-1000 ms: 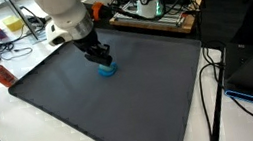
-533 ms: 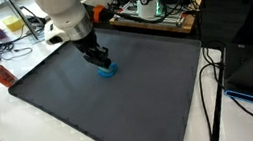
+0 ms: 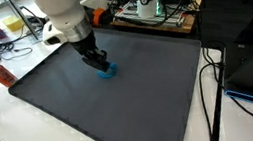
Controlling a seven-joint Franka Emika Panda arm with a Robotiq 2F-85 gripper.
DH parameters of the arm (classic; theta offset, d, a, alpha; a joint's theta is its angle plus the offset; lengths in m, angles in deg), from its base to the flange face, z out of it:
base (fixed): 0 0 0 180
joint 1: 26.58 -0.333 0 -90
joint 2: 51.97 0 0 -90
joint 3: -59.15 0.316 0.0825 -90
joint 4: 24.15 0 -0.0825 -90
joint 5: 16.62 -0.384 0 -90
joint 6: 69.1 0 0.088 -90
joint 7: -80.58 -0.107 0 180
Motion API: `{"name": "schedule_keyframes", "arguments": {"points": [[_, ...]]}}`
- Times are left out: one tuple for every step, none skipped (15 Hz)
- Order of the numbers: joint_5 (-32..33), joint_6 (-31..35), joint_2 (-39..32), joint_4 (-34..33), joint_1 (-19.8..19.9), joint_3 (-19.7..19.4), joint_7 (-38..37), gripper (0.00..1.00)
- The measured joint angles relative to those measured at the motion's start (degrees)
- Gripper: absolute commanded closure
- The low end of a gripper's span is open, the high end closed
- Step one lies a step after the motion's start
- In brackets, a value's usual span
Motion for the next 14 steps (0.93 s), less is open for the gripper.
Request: {"name": "schedule_keyframes", "arguments": {"points": [[0.08,0.29,-0.20,-0.22,-0.11,-0.11,-0.24,0.78],[0.17,0.50,-0.49,-0.56,-0.23,-0.20,-0.53,0.78],[0.24,0.64,-0.83,-0.96,-0.35,-0.31,-0.75,0.78],[0.32,0.70,-1.24,-1.46,-0.46,-0.38,-0.85,0.78],[0.49,0.71,-1.72,-2.12,-0.62,-0.49,-0.86,0.78],[0.73,0.71,-2.26,-2.78,-0.81,-0.57,-0.86,0.78],[1.01,0.71,-2.81,-3.49,-1.00,-0.63,-0.86,0.78],[1.20,0.71,-3.33,-4.16,-1.18,-0.70,-0.86,0.78],[1.32,0.71,-3.85,-4.82,-1.35,-0.80,-0.86,0.78],[1.42,0.71,-4.34,-5.43,-1.46,-0.87,-0.86,0.78],[1.49,0.67,-4.75,-5.98,-1.52,-0.90,-0.85,0.78],[1.55,0.55,-5.17,-6.57,-1.56,-0.92,-0.82,0.78],[1.56,0.38,-5.49,-7.01,-1.58,-0.92,-0.74,0.78],[1.56,0.10,-5.72,-7.37,-1.58,-0.93,-0.63,0.78]]}}
